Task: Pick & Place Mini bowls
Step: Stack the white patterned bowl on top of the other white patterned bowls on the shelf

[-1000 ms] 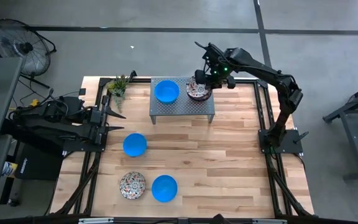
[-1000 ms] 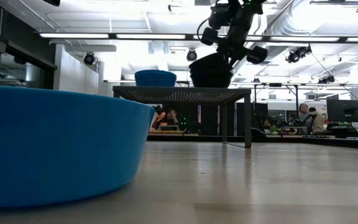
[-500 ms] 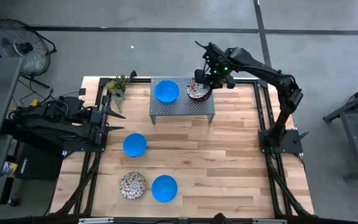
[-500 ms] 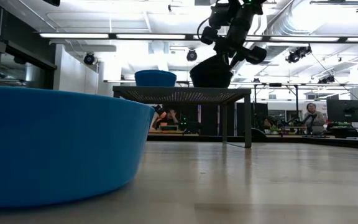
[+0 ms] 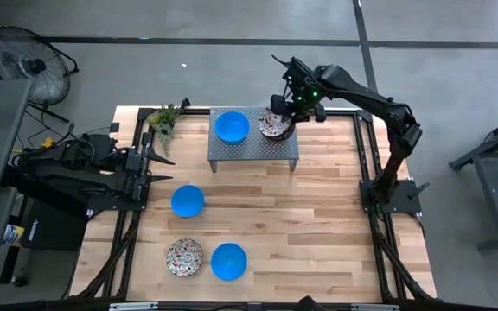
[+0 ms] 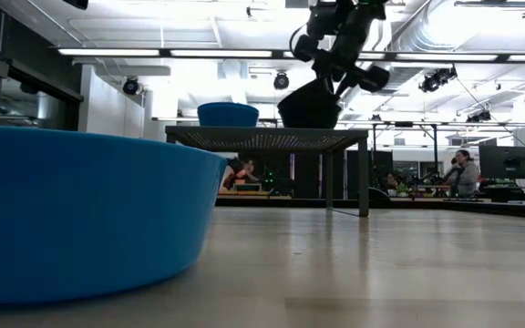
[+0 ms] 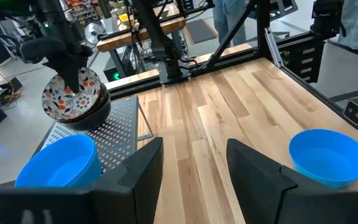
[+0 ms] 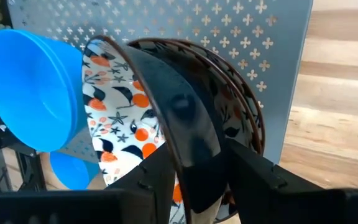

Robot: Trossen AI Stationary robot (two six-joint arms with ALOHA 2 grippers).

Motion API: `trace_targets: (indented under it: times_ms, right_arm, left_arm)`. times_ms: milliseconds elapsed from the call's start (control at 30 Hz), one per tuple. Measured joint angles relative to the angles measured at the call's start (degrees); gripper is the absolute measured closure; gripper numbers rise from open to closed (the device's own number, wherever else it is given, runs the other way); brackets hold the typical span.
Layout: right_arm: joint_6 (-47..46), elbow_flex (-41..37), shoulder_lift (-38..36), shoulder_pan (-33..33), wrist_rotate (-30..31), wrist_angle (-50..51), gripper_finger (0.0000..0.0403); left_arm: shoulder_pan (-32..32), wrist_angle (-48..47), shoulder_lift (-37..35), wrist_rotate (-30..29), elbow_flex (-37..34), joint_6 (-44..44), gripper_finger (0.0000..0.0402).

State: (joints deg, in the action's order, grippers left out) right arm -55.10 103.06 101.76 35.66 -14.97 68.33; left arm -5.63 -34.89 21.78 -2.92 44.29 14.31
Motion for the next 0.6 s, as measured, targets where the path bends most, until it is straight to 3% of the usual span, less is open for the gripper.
trace_targets:
  times_ms: [600]
  right_arm:
    - [1.11, 2.39, -0.25, 0.07, 1.56, 4.93, 0.0279]
  left_arm:
    - [0.00, -0.02, 0.00, 0.00, 0.00, 0.07, 0.0229]
